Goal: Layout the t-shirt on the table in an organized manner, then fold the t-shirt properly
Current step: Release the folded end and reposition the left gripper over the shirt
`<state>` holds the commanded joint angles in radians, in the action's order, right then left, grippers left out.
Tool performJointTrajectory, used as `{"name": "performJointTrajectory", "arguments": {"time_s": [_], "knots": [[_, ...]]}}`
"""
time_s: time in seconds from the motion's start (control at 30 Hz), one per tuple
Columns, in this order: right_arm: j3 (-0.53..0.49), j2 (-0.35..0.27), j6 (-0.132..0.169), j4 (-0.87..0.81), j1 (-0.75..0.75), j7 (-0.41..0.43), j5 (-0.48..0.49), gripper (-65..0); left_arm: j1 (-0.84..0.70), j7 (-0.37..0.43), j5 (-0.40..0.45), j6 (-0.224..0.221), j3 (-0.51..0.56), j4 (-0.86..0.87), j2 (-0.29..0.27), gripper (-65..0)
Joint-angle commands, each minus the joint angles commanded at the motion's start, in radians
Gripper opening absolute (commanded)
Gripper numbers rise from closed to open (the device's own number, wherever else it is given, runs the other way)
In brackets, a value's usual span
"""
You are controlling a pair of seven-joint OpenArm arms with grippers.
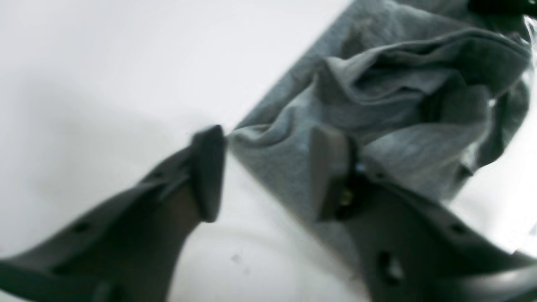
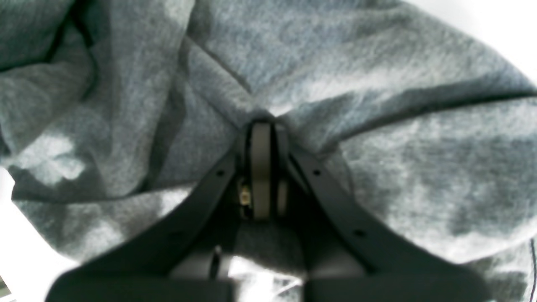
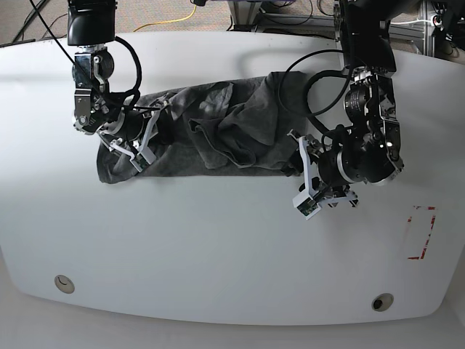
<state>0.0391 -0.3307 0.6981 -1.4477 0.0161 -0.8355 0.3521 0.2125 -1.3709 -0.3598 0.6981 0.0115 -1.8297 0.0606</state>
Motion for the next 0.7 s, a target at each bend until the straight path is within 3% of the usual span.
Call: {"name": "performJointTrajectory", "arguments": {"time_s": [0.07,0.27,0.7], "knots": [[0.000,0.000,0.000,0.000,0.000,0.000,0.000,-63.1,-0.011,0.000,0.028,0.000,0.005,0.011,-0.002,-52.2],[0.000,0.000,0.000,0.000,-0.002,0.000,0.000,-63.1,-0.018,0.002,0.086,0.000,0.064,0.058,-0.002,-52.5],[0.000,0.000,0.000,0.000,-0.002,0.000,0.000,-63.1,-0.020,0.002,0.081,0.000,0.163,0.089,-0.028,-52.5]]}}
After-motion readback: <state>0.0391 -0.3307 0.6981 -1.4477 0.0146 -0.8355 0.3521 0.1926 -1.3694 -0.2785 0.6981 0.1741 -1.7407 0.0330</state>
